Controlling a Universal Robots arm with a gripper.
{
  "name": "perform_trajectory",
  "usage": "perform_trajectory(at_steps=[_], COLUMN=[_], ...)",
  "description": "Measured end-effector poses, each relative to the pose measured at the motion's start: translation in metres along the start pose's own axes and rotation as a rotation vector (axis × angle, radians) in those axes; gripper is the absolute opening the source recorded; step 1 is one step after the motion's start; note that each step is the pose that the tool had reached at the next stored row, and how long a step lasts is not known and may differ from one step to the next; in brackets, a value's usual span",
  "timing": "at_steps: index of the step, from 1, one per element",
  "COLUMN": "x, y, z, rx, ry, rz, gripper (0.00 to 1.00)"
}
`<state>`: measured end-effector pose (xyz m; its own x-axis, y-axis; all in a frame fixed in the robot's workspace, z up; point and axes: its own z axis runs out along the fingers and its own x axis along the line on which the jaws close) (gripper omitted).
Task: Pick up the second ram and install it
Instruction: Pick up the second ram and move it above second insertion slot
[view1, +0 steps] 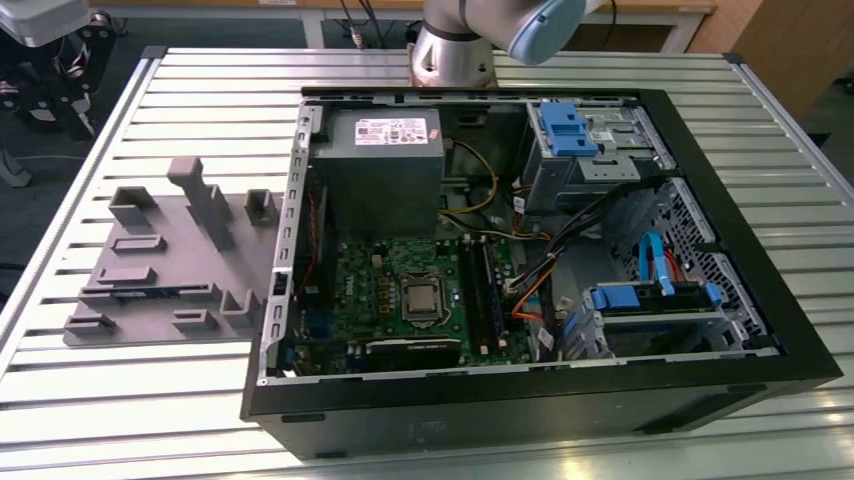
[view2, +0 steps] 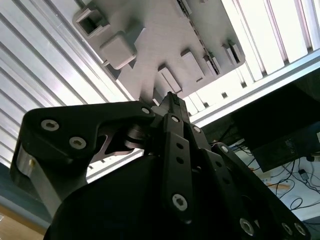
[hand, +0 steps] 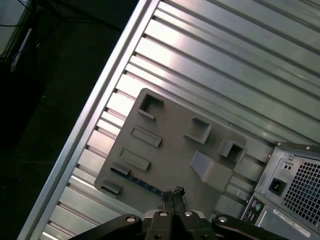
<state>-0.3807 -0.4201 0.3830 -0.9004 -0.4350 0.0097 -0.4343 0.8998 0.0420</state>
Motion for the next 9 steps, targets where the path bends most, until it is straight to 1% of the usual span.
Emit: perform_trajectory(at_steps=[9], x=[0.0], y=[0.0], z=[0.0], rx=[0.0], ry=[0.0003], rz=[-0.006], gripper=[0.11])
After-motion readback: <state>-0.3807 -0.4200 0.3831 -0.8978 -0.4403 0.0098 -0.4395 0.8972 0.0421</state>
